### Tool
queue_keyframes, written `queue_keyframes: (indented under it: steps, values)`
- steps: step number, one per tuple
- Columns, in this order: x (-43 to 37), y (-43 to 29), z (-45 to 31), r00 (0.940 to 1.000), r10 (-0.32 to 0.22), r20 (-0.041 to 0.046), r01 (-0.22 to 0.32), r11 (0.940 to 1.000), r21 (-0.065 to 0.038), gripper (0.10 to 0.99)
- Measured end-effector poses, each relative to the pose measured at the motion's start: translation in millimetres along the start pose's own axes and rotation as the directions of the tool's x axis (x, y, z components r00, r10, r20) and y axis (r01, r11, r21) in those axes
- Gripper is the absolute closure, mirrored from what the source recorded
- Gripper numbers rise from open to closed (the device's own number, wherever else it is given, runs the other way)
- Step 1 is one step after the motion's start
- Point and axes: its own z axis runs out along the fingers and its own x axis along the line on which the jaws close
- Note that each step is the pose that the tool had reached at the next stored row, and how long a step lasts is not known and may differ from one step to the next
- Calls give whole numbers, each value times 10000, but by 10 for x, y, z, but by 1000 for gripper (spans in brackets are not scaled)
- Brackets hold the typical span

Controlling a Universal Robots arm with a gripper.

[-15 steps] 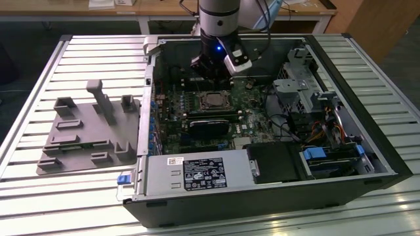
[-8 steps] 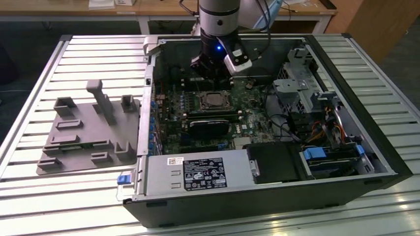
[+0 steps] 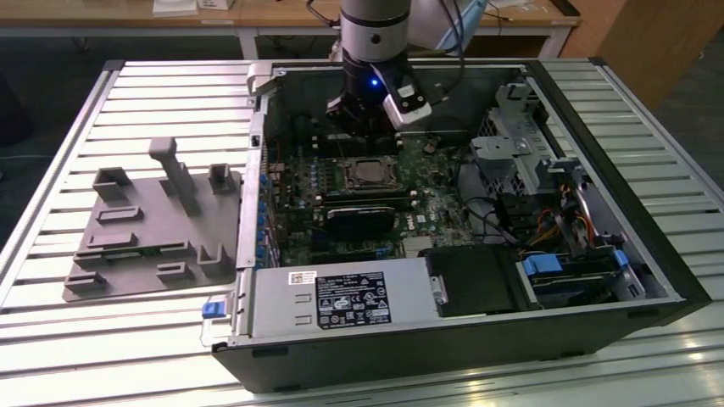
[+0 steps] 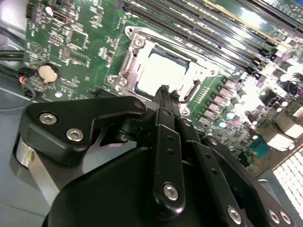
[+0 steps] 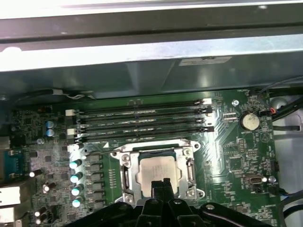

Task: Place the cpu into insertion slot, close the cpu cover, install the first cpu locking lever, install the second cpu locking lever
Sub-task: 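Install the first cpu locking lever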

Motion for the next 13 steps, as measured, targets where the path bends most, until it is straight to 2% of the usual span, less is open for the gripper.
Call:
queue_keyframes:
  steps: [13]
  values:
    - [357,-37,-20,10000,14,19,-14,10000,-3,980]
